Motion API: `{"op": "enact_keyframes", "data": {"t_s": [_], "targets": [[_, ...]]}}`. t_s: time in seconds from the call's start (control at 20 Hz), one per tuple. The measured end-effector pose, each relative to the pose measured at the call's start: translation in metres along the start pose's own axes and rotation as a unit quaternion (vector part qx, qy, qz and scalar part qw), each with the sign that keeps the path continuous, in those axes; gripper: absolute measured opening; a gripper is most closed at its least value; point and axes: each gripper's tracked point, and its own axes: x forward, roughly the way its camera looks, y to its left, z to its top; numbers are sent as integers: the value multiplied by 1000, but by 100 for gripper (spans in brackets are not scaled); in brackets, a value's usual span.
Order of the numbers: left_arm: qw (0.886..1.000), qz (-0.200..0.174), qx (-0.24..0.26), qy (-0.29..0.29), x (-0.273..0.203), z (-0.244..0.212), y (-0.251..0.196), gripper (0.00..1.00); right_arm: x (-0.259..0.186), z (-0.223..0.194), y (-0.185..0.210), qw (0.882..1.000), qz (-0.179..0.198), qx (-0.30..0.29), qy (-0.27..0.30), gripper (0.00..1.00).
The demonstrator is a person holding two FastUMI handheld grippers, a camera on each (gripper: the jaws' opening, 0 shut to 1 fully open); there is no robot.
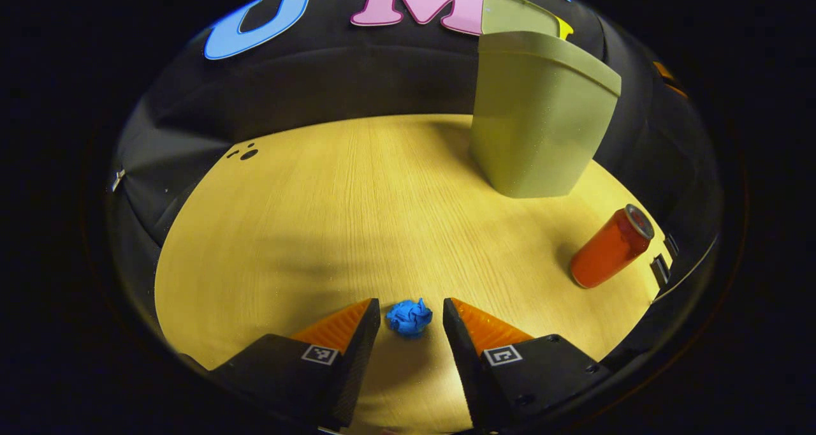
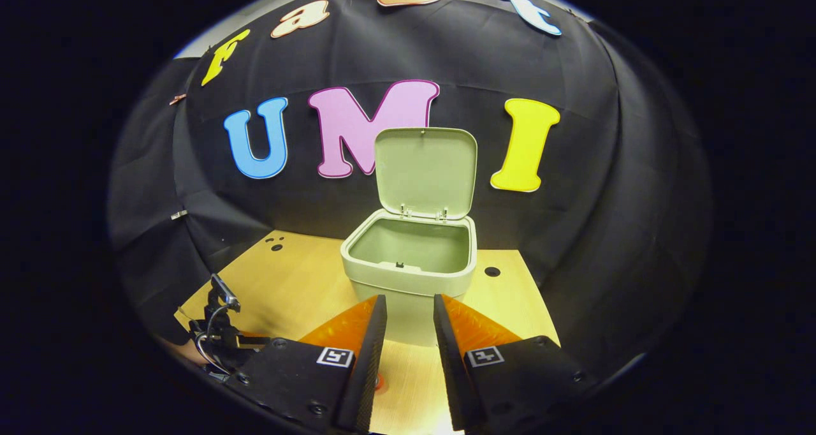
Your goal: Press the lid of the desktop garbage bin to open it, pick up the crumpled paper on the desktop and throw it into the bin, then pick up the pop can on the desktop and drop it into the bin, and finally close the garbage bin lid.
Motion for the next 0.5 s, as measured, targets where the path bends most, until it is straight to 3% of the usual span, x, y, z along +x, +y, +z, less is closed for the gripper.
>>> {"op": "enact_keyframes", "data": {"t_s": [0.05,0.1,0.35,0.5], "targets": [[1000,0,-1,6,2,-4,-1,63,-2,1,-2,1000,-2,-1,0,49],[1000,2,-1,10,6,-7,-1,66,-3,0,-4,1000,-4,-2,0,49],[1000,-1,-7,13,14,-12,1,42,-7,-12,-9,1000,-11,-3,15,49],[1000,-4,-4,6,12,-5,3,41,-9,-21,-10,1000,-11,1,27,49]]}}
